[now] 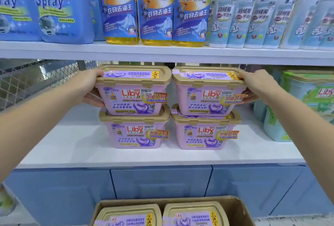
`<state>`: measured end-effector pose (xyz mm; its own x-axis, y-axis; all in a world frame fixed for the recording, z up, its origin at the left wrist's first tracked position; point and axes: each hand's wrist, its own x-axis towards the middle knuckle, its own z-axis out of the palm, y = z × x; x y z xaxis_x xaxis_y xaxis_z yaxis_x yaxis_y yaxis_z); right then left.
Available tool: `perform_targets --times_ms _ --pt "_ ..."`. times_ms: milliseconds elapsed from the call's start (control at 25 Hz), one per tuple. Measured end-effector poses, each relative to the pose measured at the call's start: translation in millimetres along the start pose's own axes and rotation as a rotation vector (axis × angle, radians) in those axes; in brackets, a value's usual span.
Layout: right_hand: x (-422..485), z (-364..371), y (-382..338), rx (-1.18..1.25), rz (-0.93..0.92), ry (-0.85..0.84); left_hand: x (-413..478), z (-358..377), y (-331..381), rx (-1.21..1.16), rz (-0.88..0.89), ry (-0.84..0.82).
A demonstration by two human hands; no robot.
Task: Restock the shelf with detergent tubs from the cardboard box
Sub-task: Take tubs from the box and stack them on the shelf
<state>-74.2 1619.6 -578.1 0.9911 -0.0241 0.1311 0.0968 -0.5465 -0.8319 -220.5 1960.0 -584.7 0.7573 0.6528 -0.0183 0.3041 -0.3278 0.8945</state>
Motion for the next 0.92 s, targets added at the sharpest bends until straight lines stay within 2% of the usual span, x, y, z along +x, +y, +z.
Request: perform_targets --times_ms 200,640,800,920 --pt "3.5 -7.3 1.9 -0.078 0.038 -0.109 8.3 -5.0 -1.6 0.059 0.005 -0.054" --pt "3.0 -8.6 13.8 0.002 -0.016 -0.125 0.7 -4.4 -1.0 0.049 -0.008 -0.108" --pt "-1.1 -8.9 15.8 0.01 -0.065 -0.062 2.3 -1.4 -13.1 -0.05 0.019 -0.047" --pt "-4.7 -4.4 36.0 0.14 -0.129 0.014 3.5 6.0 -41.7 -0.192 0.117 0.069"
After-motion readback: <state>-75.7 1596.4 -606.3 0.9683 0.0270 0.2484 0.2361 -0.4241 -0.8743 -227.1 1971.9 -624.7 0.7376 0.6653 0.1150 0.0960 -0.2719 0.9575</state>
